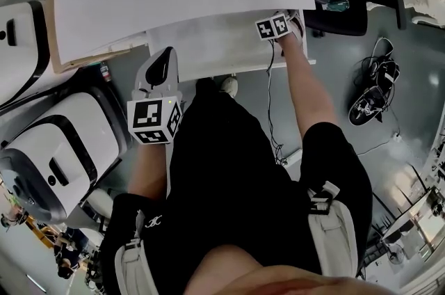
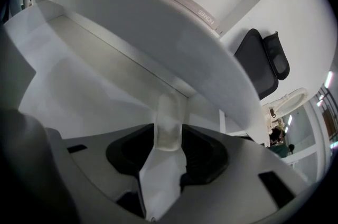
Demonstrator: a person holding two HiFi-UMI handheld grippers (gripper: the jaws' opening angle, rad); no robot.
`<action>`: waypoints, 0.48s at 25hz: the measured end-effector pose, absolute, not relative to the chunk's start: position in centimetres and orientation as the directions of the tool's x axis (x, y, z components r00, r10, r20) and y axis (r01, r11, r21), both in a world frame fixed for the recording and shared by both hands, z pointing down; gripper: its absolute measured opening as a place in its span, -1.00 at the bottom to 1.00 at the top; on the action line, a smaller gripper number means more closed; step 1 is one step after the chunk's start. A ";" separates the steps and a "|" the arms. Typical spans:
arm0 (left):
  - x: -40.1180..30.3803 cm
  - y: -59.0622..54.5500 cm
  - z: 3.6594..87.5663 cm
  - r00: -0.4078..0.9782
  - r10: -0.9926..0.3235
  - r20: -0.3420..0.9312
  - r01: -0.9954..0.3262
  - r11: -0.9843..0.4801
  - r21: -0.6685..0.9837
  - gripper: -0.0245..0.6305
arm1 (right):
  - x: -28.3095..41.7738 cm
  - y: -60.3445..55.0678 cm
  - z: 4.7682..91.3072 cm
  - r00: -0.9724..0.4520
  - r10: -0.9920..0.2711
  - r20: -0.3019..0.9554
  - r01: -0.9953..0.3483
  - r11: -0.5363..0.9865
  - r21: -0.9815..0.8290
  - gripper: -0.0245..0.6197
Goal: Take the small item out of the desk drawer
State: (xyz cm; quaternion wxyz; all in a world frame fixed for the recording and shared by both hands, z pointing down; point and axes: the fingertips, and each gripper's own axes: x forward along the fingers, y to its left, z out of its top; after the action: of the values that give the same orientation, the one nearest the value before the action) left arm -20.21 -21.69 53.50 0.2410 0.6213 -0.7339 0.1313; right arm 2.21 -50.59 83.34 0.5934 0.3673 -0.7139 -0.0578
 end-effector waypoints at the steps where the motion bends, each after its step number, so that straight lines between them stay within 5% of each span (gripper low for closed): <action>1: -20.3 -21.5 53.5 -0.116 -0.848 0.516 -0.975 0.197 0.105 -0.89 | 2.3 -50.6 83.5 -0.008 -0.595 0.804 -0.445 0.722 0.530 -0.46; 12: -20.3 -21.3 52.4 -0.131 -0.858 0.496 -0.973 0.208 0.103 -0.89 | 3.4 -50.6 84.1 0.101 -0.579 0.809 -0.411 0.717 0.563 -0.54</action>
State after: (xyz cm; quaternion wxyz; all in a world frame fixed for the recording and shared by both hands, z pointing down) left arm -20.34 -21.26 52.42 0.2316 0.6170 -0.7419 0.1235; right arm 3.42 -50.56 84.14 0.6426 0.3708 -0.6674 -0.0652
